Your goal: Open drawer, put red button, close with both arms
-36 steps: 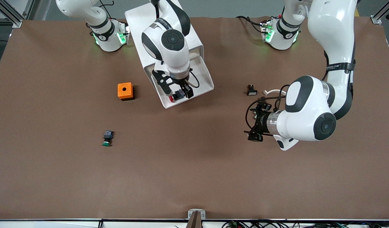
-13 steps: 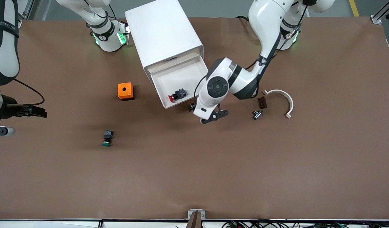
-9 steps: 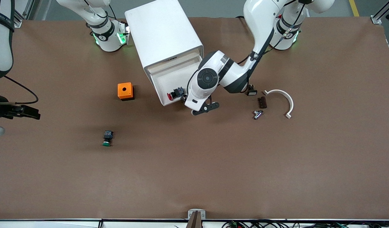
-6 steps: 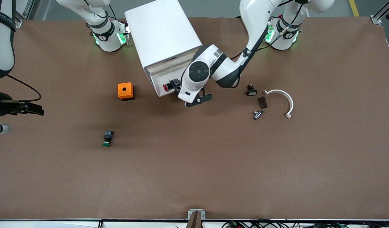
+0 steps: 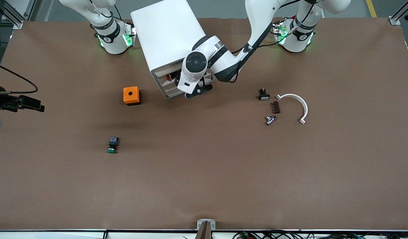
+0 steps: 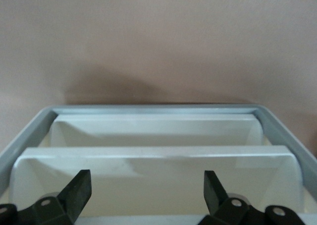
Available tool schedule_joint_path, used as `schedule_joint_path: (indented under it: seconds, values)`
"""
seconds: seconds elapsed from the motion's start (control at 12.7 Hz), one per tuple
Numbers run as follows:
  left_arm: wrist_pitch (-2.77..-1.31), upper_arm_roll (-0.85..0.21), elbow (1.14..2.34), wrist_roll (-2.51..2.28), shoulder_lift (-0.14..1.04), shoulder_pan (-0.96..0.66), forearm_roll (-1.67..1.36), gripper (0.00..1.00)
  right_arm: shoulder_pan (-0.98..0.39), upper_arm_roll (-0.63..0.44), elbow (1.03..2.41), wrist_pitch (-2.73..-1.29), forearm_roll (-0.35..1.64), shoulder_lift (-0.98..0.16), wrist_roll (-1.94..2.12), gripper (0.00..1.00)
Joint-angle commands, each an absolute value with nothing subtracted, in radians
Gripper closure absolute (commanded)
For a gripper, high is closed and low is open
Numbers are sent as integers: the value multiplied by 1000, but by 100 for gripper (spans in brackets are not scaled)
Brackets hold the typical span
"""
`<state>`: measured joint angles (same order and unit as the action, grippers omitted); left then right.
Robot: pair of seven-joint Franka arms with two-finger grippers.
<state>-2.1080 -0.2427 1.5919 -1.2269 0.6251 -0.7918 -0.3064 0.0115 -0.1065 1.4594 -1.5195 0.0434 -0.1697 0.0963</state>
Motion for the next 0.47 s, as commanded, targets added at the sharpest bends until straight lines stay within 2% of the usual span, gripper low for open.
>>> schedule_joint_path:
  seconds: [0.0, 0.16, 0.39]
  values:
    - [-2120, -262, 1638, -1256, 592, -788, -307, 0, 21, -98, 1546, -1526, 48, -62, 103, 0]
    - [-2115, -261, 1629, -1281, 578, -766, -305, 0, 20, -98, 1597, -1534, 43, -12, 106, 0]
    - [-2057, -252, 1626, -1310, 500, -649, -288, 0, 18, -95, 1635, -1545, 25, 26, 106, 0]
